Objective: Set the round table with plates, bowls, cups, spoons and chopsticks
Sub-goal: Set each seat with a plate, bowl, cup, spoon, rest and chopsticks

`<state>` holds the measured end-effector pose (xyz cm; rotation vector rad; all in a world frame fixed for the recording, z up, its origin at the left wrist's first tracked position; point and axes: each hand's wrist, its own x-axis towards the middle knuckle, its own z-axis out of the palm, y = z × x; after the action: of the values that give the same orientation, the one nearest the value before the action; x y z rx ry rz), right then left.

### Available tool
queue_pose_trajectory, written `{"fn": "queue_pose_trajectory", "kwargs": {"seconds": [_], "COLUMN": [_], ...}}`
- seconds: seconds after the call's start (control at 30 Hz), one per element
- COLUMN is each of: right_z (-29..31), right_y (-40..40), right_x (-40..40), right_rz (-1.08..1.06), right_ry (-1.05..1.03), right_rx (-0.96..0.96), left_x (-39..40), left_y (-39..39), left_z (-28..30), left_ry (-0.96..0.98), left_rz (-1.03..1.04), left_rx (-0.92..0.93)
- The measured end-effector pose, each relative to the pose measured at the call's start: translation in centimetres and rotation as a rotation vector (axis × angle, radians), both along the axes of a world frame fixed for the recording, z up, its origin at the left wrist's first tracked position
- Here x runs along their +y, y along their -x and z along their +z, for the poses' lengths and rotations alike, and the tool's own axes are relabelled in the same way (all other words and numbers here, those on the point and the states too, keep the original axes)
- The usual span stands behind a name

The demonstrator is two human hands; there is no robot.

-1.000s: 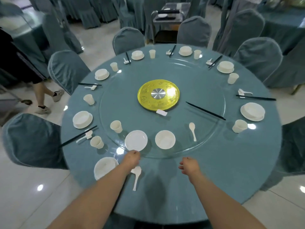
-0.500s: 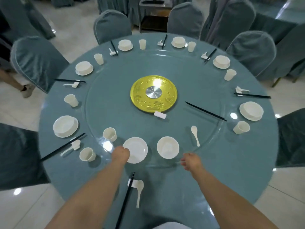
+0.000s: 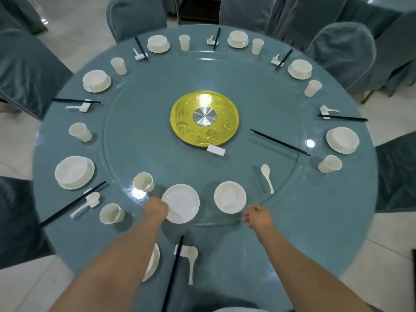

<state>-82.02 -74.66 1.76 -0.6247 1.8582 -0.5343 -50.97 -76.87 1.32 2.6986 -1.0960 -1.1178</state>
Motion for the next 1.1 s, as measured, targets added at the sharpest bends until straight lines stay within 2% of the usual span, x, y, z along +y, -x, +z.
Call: {"fn": "queue_pose_trajectory", "kwargs": {"seconds": [0.3, 0.47, 0.53, 0.77, 0.83, 1.1], "right_z": [2.8, 4.6, 4.9, 3.7, 3.2, 0.5], "right_y": [1.3, 1.7, 2.6, 10.8, 13.5, 19.8], "right_x": [0.0, 0.1, 0.6, 4.7, 6.3, 11.2], "right_rz": [0.024, 0.036, 0.027, -0.197, -0.21, -0.235], "right_ry": [0.062, 0.15, 0.19, 0.206, 0.191, 0.039], "right_rx": [-0.058, -0.127, -0.145, -0.107, -0.077, 0.097], "left_x": [1.3, 1.2, 1.2, 2.2, 2.8, 5.0], "left_y": [2.7, 8.6, 12.2, 23.3, 26.0, 32.7], "left_z": [5.1, 7.9, 8.3, 6.7, 5.9, 3.2], "left_ry": [0.238, 0.364, 0.384, 0.346, 0.312, 0.112], "left_rz": [0.095, 0.026, -0.016, -0.191, -0.266, -0.293], "left_rx": [0.017, 0.103, 0.191, 0.316, 0.316, 0.508]}}
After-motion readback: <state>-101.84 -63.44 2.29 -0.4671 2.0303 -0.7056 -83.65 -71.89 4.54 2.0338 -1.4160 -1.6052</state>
